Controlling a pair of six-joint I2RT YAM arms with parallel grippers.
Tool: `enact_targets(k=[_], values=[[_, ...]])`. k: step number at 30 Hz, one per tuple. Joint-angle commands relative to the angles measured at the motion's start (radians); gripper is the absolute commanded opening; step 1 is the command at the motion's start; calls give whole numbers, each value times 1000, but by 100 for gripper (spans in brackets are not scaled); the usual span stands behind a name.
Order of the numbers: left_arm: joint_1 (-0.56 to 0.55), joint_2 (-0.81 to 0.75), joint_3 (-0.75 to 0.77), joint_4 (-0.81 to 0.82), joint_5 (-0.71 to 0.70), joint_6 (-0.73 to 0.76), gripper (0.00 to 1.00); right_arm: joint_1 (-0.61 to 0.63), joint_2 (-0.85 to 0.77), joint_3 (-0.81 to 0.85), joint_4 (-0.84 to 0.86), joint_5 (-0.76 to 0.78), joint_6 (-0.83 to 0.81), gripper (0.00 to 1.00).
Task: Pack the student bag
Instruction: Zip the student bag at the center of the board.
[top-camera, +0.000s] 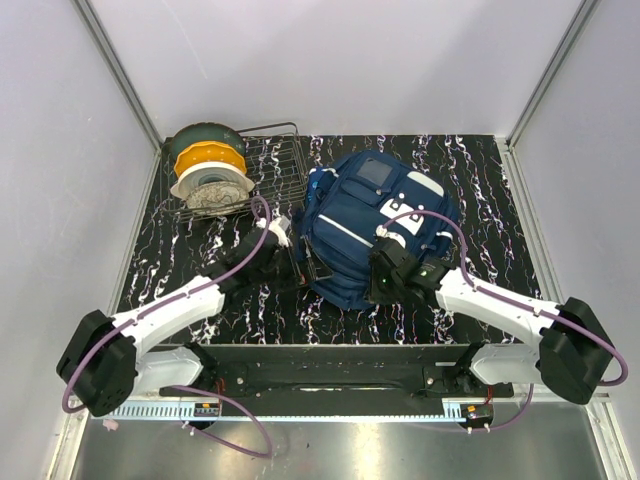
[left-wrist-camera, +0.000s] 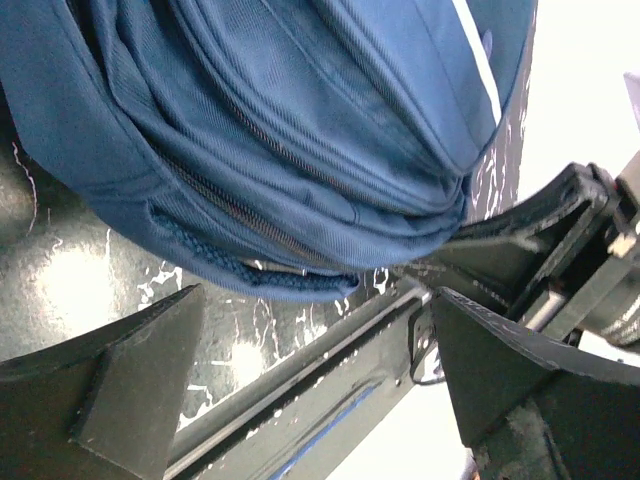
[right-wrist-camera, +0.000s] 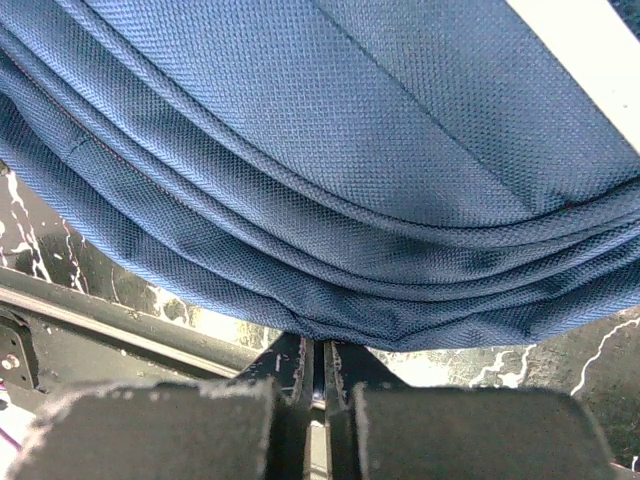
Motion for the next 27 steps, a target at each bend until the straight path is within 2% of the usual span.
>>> enact_targets(k=[1,8,10,13,14,15,18,23,27], values=[[-34,48,43,84,-146,-112,99,-2,-43,33,85,-42,6,0],[-49,207,115,168,-155,-135,99,0,-80,15,111,-100,-19,0],[-51,235,122,209,-161,-133,96,-2,-95,6,123,-112,-31,0],[-46,246,104,275,-166,-127,71,-2,-104,0,120,-125,-49,0],[-42,249,109,277,-168,-121,58,-2,-106,-2,116,-117,-48,0],[-42,254,110,272,-168,-113,38,-2,-104,-6,110,-112,-48,0],[-28,243,103,275,-163,-92,0,-2,-104,-14,87,-79,-45,0],[30,182,108,260,-146,-47,0,0,-91,-22,2,91,10,0],[87,123,158,217,-87,2,0,-18,-112,-48,-110,224,130,0]])
